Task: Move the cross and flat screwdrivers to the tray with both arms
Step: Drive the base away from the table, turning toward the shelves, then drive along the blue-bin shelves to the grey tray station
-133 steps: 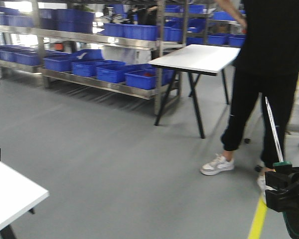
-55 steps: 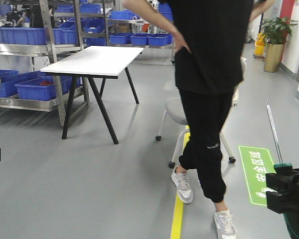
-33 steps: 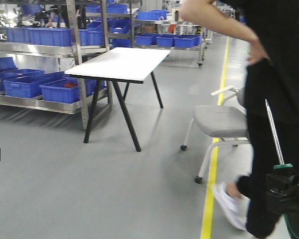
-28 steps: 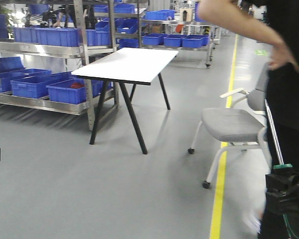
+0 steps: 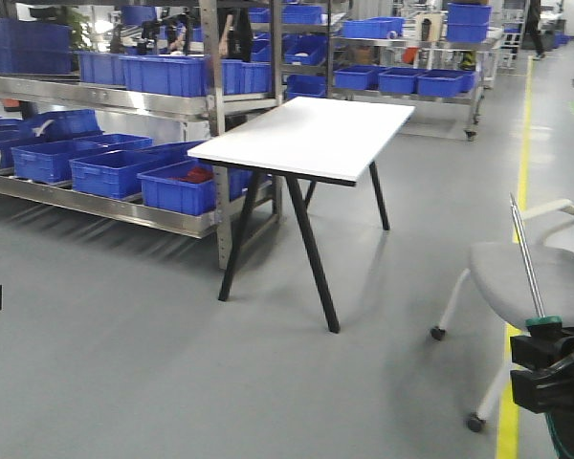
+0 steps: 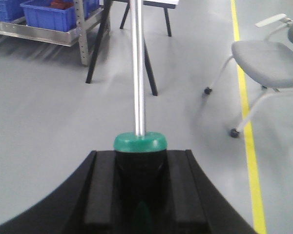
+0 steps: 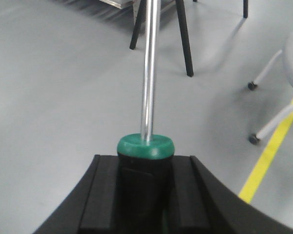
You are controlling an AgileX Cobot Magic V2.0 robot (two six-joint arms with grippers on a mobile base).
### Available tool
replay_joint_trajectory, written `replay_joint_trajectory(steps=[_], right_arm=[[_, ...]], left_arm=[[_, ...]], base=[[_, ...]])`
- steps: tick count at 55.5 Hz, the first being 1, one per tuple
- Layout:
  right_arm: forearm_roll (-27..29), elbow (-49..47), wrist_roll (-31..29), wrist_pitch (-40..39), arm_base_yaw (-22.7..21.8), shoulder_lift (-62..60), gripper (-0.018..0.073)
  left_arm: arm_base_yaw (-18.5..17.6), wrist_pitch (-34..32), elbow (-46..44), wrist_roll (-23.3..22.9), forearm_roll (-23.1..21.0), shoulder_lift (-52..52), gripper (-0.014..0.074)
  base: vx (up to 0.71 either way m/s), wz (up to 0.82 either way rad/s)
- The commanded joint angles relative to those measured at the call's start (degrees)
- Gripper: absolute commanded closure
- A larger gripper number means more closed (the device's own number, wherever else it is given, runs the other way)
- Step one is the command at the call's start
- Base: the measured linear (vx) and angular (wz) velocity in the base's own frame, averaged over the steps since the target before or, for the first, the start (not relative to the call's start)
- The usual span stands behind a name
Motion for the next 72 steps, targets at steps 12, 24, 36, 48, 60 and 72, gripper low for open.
replay_joint_trajectory(steps=[12, 24, 36, 48, 60, 72], right_arm=[[-0.55, -1.79, -0.18, -4.70, -0.02, -0.76, 0.0567], [-0.55, -1.79, -0.18, -4.70, -0.02, -0.76, 0.0567], [-0.55, -1.79, -0.18, -4.70, -0.02, -0.76, 0.0567], [-0.55, -1.79, -0.18, -4.55, -0.02, -0.76, 0.0567], [-0.55, -1.79, -0.18, -3.89, -0.02, -0.76, 0.0567], [-0.55, -1.79, -0.18, -3.85, -0.02, -0.76, 0.0567]], left_arm=[[-0.21, -4.84, -1.68, -0.33, -1.13, -0.85, 0.0596], [-0.21, -4.84, -1.68, -0.33, -1.13, -0.85, 0.0596], [-0.21, -4.84, -1.68, -0.33, -1.13, -0.85, 0.0596], [-0.21, -4.84, -1.68, -0.33, -1.13, -0.85, 0.0596], [-0.21, -4.77, -1.68, -0.33, -1.13, -0.85, 0.0596], [-0.21, -4.77, -1.68, -0.33, -1.13, -0.85, 0.0596]], base=[[0.60, 0.23], [0.61, 0.30], [0.61, 0.39], [0.62, 0.49], [0.61, 0.60], [0.60, 0.63]])
